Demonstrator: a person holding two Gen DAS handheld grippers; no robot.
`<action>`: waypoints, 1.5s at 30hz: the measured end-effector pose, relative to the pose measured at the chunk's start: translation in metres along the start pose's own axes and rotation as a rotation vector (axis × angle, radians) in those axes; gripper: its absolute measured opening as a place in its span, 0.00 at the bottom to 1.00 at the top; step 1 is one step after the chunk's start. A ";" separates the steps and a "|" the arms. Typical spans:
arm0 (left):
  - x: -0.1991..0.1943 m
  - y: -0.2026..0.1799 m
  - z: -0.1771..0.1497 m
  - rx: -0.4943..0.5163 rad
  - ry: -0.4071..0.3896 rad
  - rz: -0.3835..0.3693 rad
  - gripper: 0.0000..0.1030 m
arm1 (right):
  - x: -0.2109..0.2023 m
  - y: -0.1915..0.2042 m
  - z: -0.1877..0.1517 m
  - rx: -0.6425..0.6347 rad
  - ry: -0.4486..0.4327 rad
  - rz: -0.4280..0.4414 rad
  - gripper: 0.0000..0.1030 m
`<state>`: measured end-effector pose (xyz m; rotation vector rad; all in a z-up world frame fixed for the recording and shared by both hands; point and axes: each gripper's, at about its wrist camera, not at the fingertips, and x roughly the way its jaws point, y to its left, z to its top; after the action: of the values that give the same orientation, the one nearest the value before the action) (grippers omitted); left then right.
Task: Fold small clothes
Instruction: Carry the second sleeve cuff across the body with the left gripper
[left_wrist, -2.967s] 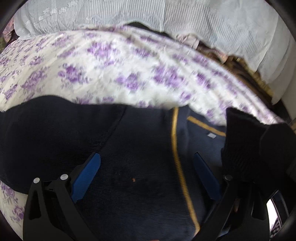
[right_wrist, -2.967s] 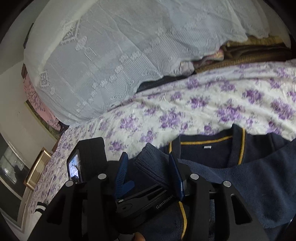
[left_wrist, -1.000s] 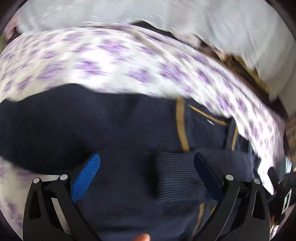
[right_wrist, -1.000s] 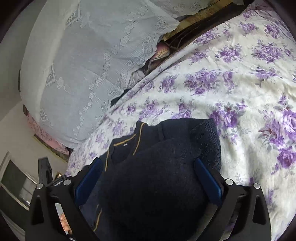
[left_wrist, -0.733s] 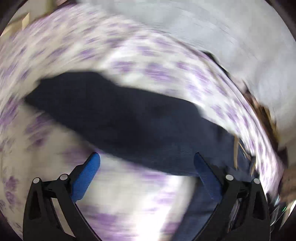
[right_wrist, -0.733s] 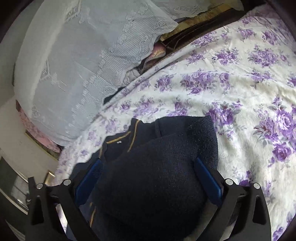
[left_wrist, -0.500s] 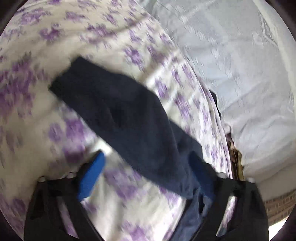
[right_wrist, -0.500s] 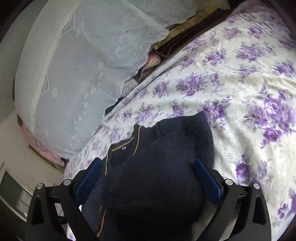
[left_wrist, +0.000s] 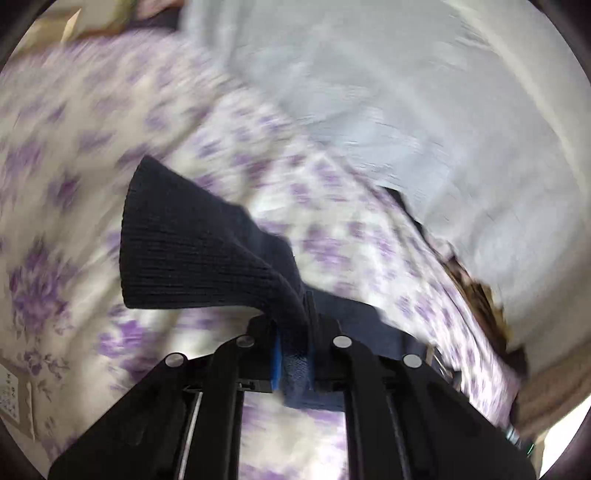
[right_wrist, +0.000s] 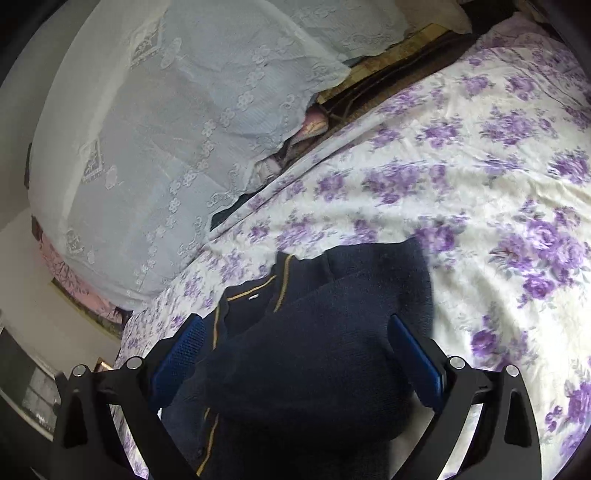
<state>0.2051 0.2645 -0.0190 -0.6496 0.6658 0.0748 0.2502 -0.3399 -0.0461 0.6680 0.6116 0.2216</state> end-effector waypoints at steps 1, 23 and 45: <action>-0.003 -0.018 -0.003 0.051 -0.001 -0.006 0.09 | 0.001 0.004 0.000 -0.002 0.018 0.010 0.97; 0.019 -0.243 -0.093 0.495 0.104 -0.109 0.09 | -0.009 0.034 0.053 0.118 0.142 0.193 0.97; 0.113 -0.340 -0.250 0.797 0.311 -0.087 0.09 | -0.034 -0.006 0.080 0.234 0.075 0.216 0.97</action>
<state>0.2472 -0.1687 -0.0533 0.0857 0.8880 -0.3662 0.2706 -0.3987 0.0151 0.9564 0.6424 0.3811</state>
